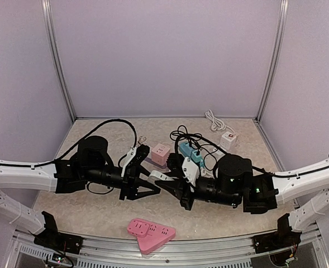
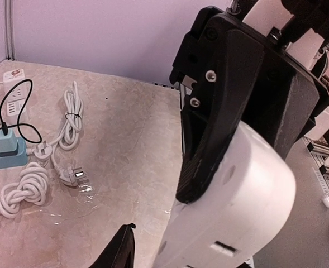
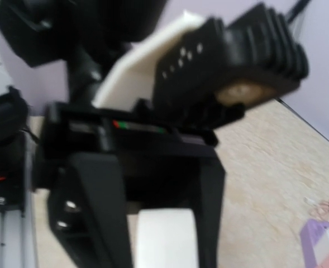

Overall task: Insert the plug
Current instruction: Adjust the plug.

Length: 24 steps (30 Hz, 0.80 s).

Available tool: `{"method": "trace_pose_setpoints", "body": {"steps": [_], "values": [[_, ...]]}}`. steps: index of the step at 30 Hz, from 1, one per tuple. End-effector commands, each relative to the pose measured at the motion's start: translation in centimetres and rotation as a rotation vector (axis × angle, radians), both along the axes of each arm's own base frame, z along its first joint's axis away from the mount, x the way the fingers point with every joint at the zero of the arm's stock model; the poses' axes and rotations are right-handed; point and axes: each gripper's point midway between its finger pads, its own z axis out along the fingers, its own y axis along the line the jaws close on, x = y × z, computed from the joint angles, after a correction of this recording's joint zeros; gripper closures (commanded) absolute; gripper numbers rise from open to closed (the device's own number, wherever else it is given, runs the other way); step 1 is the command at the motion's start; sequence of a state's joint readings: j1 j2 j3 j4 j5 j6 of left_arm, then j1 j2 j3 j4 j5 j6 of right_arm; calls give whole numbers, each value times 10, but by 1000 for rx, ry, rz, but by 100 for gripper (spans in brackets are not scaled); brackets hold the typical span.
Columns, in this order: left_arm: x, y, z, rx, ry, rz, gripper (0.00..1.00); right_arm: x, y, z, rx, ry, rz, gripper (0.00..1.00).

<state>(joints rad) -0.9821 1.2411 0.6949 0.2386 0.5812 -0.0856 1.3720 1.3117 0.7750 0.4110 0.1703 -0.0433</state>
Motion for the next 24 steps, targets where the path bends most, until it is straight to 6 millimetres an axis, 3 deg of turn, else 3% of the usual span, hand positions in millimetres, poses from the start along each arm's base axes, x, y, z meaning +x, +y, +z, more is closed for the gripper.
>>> {"method": "trace_pose_setpoints", "body": {"steps": [1,7,13,17,24], "values": [[1,1,-3,4,-117,-36,61,-22,0,25,65,19,130,100],[-4,2,-5,12,-162,-67,59,-22,-3,18,41,49,145,100],[-19,9,-28,72,-269,-128,45,-11,-15,13,31,102,106,100],[-14,13,-39,99,-321,-93,43,-17,-18,-1,1,195,169,100],[-26,11,-48,120,-377,-134,40,-30,-25,-15,-12,308,245,100]]}}
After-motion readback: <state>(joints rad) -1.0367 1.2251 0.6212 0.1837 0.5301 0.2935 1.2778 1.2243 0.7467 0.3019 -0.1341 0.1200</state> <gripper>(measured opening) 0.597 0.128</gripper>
